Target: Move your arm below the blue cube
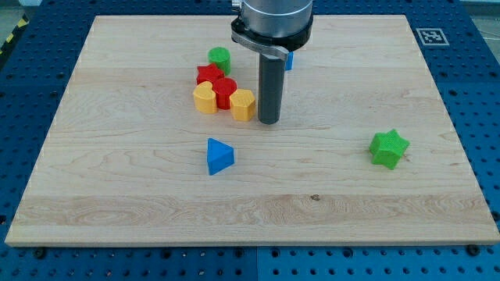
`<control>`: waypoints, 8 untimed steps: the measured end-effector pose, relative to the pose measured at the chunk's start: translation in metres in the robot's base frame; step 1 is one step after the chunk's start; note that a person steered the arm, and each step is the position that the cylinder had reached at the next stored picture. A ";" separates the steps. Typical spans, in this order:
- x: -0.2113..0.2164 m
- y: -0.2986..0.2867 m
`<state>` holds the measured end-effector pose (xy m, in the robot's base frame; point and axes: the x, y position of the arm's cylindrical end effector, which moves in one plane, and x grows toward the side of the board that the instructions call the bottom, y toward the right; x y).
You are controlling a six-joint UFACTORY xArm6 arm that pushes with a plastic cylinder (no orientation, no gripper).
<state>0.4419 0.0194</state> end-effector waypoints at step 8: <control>-0.023 0.068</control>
<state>0.4187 0.0879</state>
